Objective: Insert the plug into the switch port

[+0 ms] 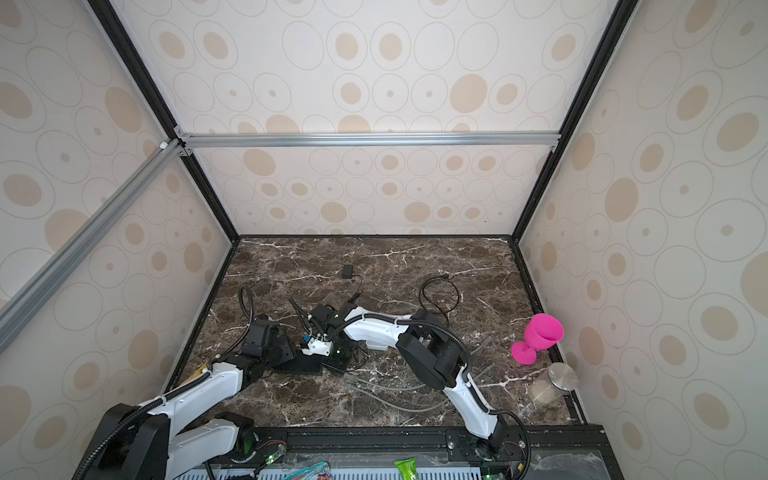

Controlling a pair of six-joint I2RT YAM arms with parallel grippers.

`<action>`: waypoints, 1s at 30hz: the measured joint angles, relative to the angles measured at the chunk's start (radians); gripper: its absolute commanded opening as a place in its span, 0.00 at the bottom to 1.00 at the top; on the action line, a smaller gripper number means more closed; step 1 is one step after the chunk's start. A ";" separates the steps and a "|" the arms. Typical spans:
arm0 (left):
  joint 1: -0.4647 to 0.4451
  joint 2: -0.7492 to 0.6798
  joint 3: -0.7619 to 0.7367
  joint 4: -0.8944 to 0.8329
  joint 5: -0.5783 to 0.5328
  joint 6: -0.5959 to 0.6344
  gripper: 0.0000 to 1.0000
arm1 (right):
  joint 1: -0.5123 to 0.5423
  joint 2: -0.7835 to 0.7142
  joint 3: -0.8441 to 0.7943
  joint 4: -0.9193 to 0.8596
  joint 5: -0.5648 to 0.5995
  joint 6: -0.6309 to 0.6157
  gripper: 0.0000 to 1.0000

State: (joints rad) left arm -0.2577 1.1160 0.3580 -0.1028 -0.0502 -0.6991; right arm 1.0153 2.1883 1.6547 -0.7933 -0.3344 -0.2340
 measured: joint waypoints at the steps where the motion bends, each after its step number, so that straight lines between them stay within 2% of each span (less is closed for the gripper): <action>1: 0.000 0.001 0.002 0.000 0.000 0.002 0.58 | 0.000 0.000 0.001 -0.001 0.008 0.000 0.00; 9: 0.000 0.007 0.008 0.011 0.028 0.033 0.59 | 0.000 0.000 0.012 0.003 0.073 -0.027 0.00; 30: 0.005 0.006 0.008 0.020 0.048 0.063 0.59 | 0.000 0.005 0.017 0.000 0.070 -0.111 0.00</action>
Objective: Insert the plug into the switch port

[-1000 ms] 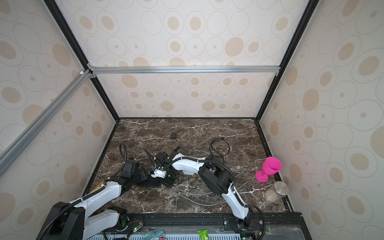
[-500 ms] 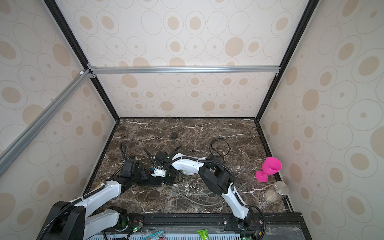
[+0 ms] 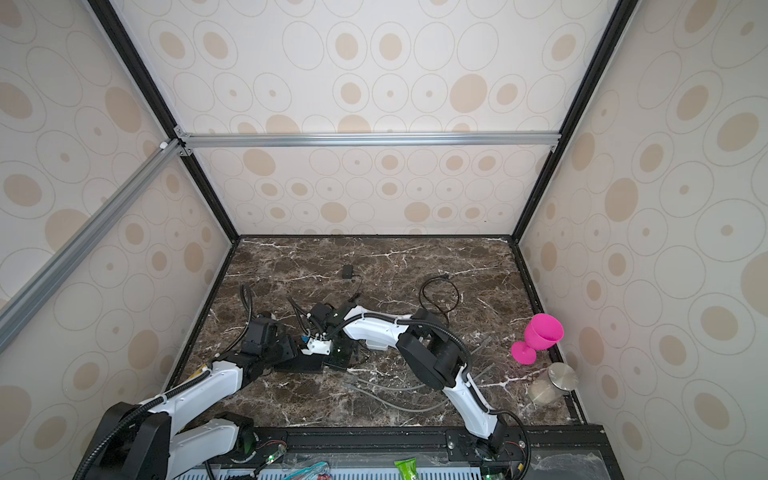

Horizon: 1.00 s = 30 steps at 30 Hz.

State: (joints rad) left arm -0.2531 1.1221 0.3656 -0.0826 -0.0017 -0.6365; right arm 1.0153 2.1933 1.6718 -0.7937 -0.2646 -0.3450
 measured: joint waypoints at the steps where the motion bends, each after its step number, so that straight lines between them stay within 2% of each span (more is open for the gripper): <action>1: 0.000 0.000 0.000 0.000 0.000 0.000 0.59 | 0.000 0.000 0.000 0.000 0.000 0.000 0.00; 6: 0.000 -0.007 0.000 -0.005 0.004 0.000 0.63 | 0.000 -0.002 -0.004 0.004 0.007 0.025 0.00; 9: 0.000 -0.050 0.000 -0.011 0.032 -0.002 0.68 | -0.009 -0.054 -0.090 0.071 0.010 0.060 0.00; 13: 0.000 -0.166 0.006 -0.024 0.082 -0.005 0.83 | -0.040 -0.165 -0.255 0.129 0.005 0.092 0.00; 20: 0.000 -0.423 0.047 -0.034 0.204 0.002 0.88 | -0.059 -0.389 -0.424 0.163 -0.043 0.108 0.00; 23: -0.006 -0.483 0.052 -0.001 0.294 0.011 0.88 | -0.057 -0.484 -0.465 0.172 -0.050 0.110 0.00; 25: -0.018 -0.497 0.052 0.024 0.354 0.029 0.83 | -0.057 -0.540 -0.496 0.186 -0.046 0.108 0.00; 28: -0.063 -0.504 0.051 0.070 0.444 0.071 0.67 | -0.058 -0.622 -0.553 0.196 -0.053 0.069 0.00; 30: -0.124 -0.508 0.050 0.113 0.498 0.123 0.61 | -0.058 -0.675 -0.590 0.196 -0.062 0.026 0.00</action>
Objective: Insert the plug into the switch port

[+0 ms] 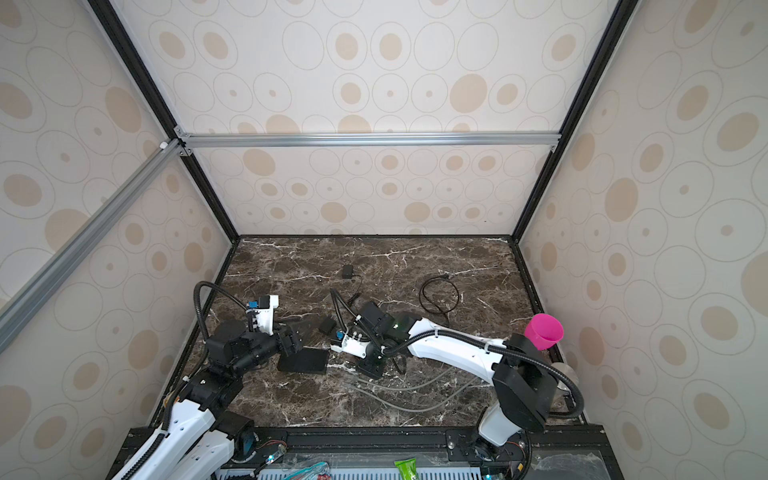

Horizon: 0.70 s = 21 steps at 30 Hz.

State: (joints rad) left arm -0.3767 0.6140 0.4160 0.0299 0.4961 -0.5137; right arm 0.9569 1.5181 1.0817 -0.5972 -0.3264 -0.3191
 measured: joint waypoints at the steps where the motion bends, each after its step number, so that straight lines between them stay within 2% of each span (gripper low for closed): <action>1: -0.034 0.000 0.000 0.015 0.011 0.026 0.61 | 0.000 -0.019 -0.014 0.000 0.000 -0.015 0.00; 4: -0.154 0.025 0.000 0.041 0.023 0.114 0.62 | 0.000 -0.079 -0.050 -0.002 0.002 -0.048 0.00; 5: -0.195 0.041 0.000 0.047 0.023 0.141 0.61 | 0.000 -0.098 -0.058 -0.001 0.000 -0.058 0.00; 6: -0.230 0.061 -0.002 0.055 0.023 0.168 0.55 | -0.001 -0.116 -0.066 -0.002 -0.002 -0.068 0.00; 12: -0.395 0.153 -0.032 0.093 -0.005 0.313 0.50 | -0.007 -0.166 -0.099 -0.043 -0.018 -0.112 0.00; 18: -0.492 0.198 -0.054 0.142 0.029 0.407 0.45 | -0.004 -0.183 -0.099 -0.036 -0.070 -0.129 0.00; 21: -0.527 0.216 -0.054 0.172 0.040 0.438 0.34 | -0.005 -0.197 -0.103 -0.043 -0.099 -0.137 0.00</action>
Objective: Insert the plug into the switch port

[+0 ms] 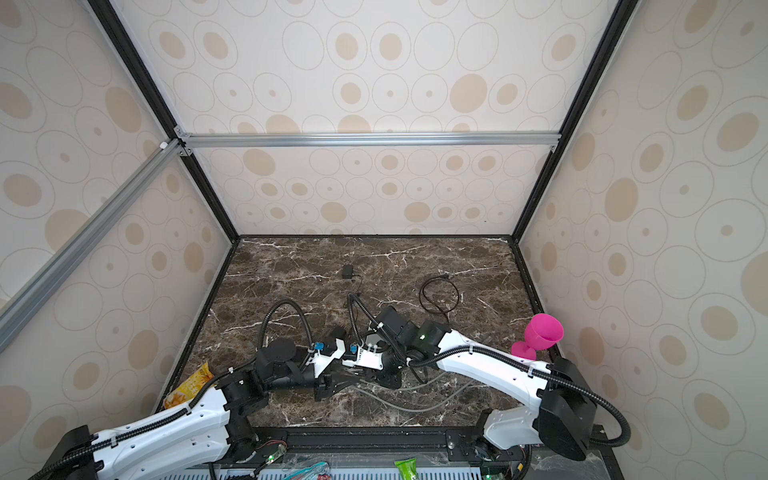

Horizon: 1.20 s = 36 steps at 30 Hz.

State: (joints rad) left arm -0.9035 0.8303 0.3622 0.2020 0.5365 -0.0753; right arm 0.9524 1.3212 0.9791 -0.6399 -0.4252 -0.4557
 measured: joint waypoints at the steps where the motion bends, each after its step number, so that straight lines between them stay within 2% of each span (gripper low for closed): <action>1: -0.010 0.003 0.000 0.005 0.005 0.008 0.32 | 0.000 0.000 0.000 0.000 -0.008 -0.001 0.00; 7: -0.029 0.007 0.000 0.015 -0.002 0.045 0.16 | 0.000 0.003 0.000 -0.018 -0.048 -0.013 0.00; 10: -0.031 0.005 0.000 0.015 -0.002 0.050 0.15 | 0.000 0.003 0.000 -0.018 -0.053 -0.018 0.00; 12: -0.031 0.005 0.000 0.015 0.004 0.050 0.22 | 0.000 0.003 0.000 -0.018 -0.048 -0.018 0.00; 14: -0.031 0.005 0.000 0.019 0.016 0.052 0.38 | 0.000 0.002 0.000 -0.018 -0.041 -0.019 0.00; 16: -0.033 0.005 0.000 0.022 0.024 0.048 0.43 | 0.001 0.000 0.000 -0.014 -0.026 -0.020 0.00; 23: -0.035 0.001 0.000 0.023 0.022 0.046 0.42 | 0.001 -0.018 -0.002 -0.009 0.004 -0.021 0.00; 28: -0.034 0.012 0.001 0.026 0.007 0.048 0.33 | 0.001 -0.035 -0.011 -0.012 0.005 -0.022 0.00; 34: -0.035 0.025 0.002 0.031 -0.005 0.050 0.38 | 0.001 -0.043 -0.019 -0.013 0.011 -0.020 0.00; 36: -0.035 0.028 0.003 0.031 -0.007 0.051 0.43 | 0.001 -0.043 -0.020 -0.014 0.011 -0.020 0.00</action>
State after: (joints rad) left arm -0.9386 0.8585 0.3649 0.2325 0.5297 -0.0246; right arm 0.9531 1.2781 0.9588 -0.6537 -0.4137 -0.4755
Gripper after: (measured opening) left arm 0.398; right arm 0.056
